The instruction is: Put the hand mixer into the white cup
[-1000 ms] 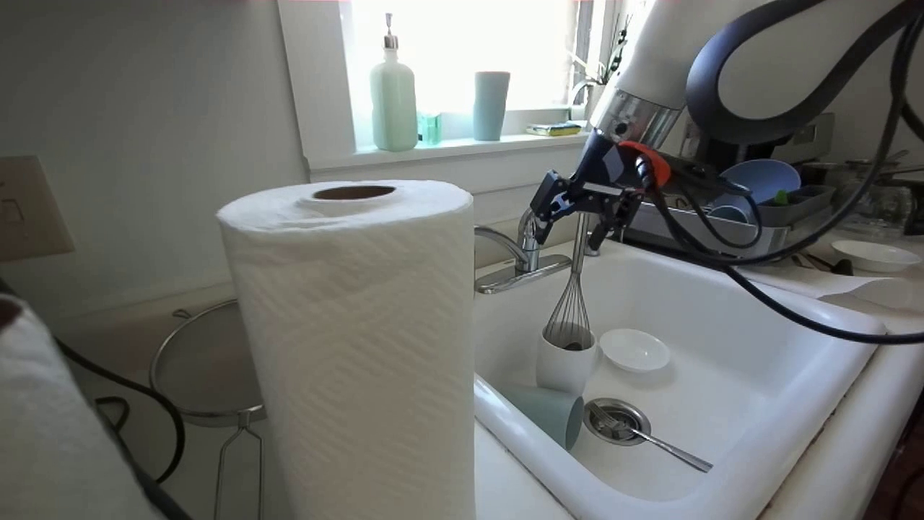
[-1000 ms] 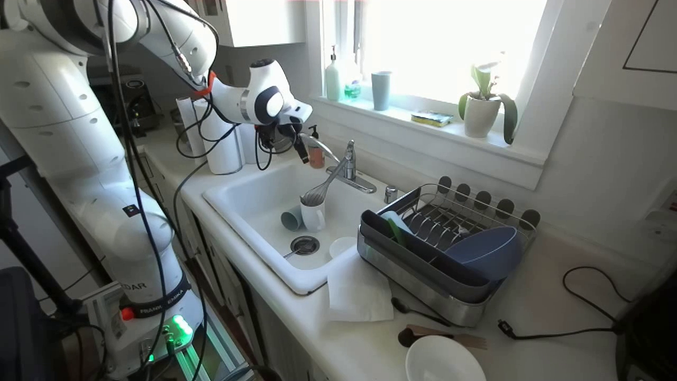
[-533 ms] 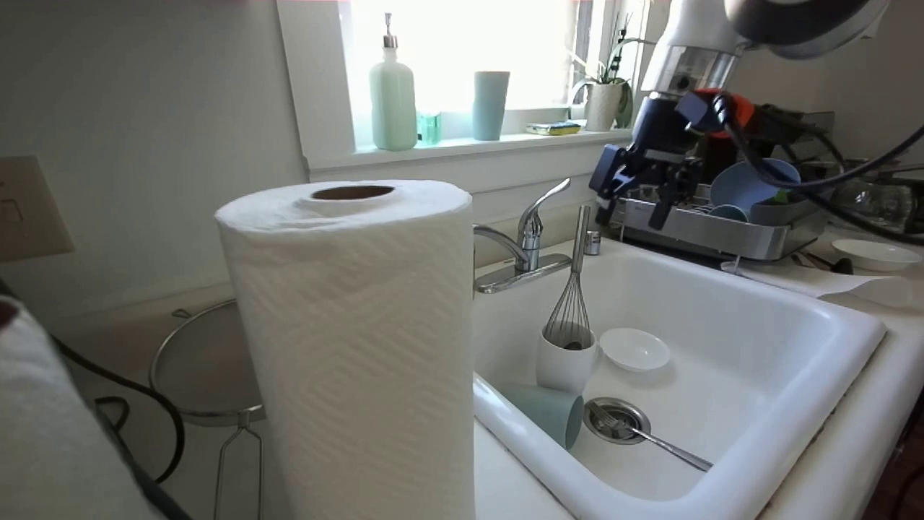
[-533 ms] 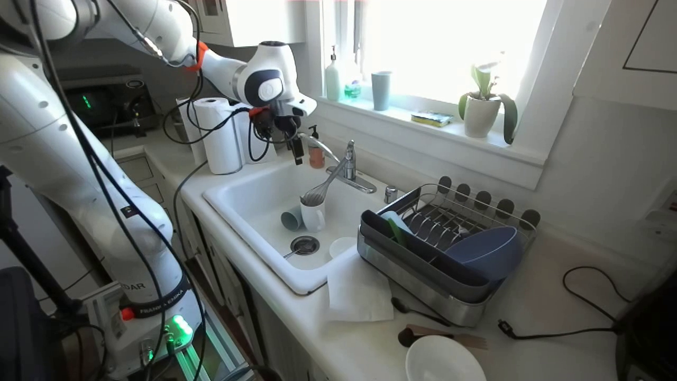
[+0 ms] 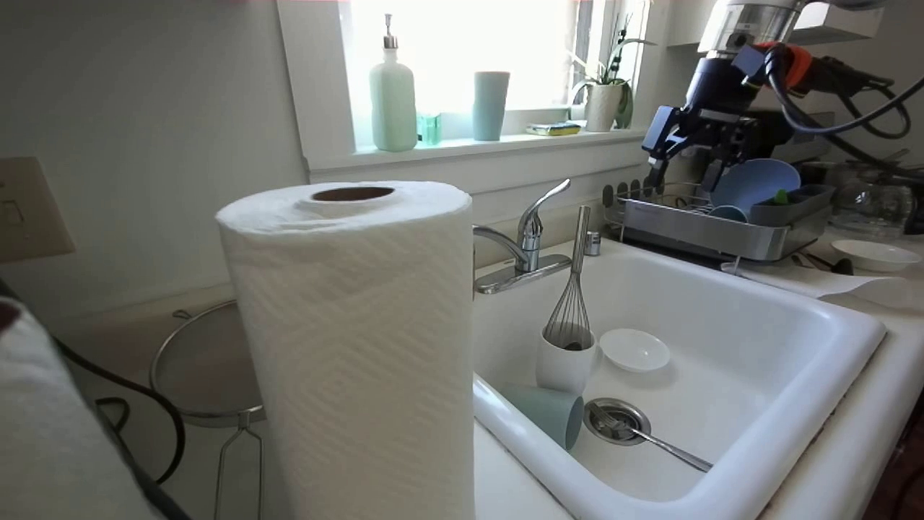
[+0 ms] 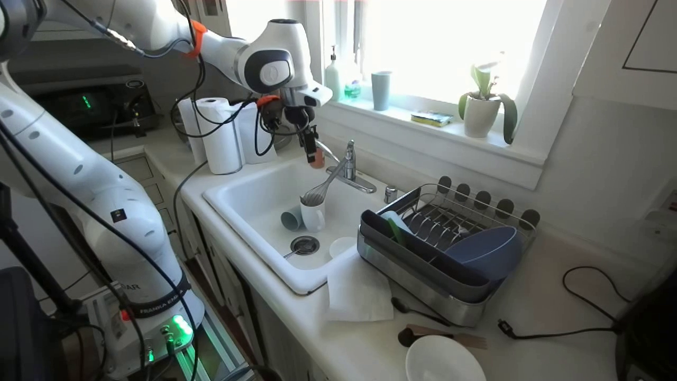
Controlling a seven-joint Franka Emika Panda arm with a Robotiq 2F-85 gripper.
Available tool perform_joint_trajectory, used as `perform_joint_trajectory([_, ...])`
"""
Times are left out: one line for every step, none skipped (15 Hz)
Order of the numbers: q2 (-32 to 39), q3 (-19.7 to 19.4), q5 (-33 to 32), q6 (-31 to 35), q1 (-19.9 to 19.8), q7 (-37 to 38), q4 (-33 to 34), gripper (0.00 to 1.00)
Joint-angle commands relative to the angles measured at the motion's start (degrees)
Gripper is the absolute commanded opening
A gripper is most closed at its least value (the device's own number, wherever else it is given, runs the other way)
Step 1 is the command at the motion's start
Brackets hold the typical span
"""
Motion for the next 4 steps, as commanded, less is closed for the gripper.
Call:
perform_joint_trajectory([0.0, 0.6, 0.2, 0.1, -0.7, -0.3, 0.1, 1.00])
perform_joint_trajectory([0.0, 0.7, 0.1, 0.2, -0.7, -0.3, 0.1, 1.00])
perform_joint_trajectory([0.0, 0.7, 0.1, 0.2, -0.7, -0.3, 0.1, 1.00])
perform_joint_trajectory([0.0, 0.8, 0.0, 0.2, -0.7, -0.3, 0.1, 1.00])
